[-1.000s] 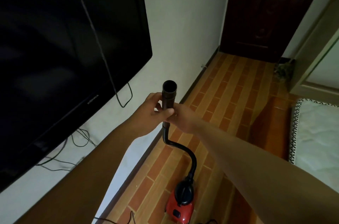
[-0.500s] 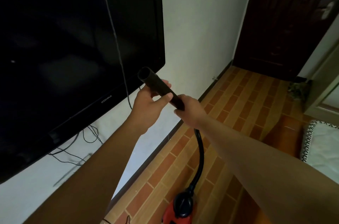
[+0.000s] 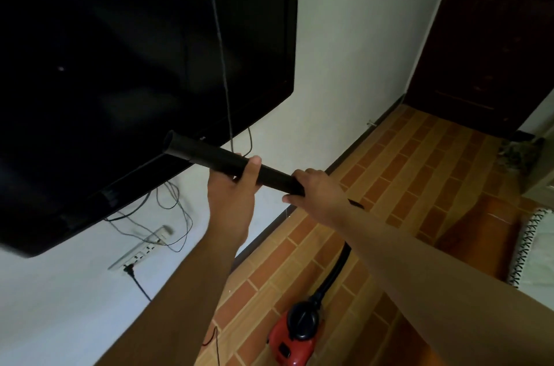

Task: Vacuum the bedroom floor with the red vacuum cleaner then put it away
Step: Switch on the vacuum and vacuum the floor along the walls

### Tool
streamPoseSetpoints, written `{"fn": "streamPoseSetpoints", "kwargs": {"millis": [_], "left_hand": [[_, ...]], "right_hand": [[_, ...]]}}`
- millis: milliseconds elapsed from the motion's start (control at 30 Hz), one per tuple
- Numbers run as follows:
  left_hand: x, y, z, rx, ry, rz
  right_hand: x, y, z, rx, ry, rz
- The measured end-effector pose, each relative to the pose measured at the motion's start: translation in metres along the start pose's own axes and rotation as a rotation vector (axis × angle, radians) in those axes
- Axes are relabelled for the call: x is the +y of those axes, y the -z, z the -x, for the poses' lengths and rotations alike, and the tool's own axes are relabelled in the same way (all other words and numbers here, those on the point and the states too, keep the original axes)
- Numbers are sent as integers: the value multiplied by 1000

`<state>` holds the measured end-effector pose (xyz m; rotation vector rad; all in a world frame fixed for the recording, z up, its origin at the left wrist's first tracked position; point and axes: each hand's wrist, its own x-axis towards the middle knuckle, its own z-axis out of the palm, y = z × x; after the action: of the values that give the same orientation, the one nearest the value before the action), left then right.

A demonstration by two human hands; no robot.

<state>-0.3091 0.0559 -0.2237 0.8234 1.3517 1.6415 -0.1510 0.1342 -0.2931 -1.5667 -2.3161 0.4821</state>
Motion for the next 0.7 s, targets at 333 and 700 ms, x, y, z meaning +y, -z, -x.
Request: {"fn": "streamPoseSetpoints", "kwargs": {"millis": [333,700], "left_hand": [[-14,68,11,92,57,114],[-75,133,44,377,295,209]], "right_hand": [[20,-35,0,-322,-119,-180],[-44,-113,18,-520,72,-61]]}}
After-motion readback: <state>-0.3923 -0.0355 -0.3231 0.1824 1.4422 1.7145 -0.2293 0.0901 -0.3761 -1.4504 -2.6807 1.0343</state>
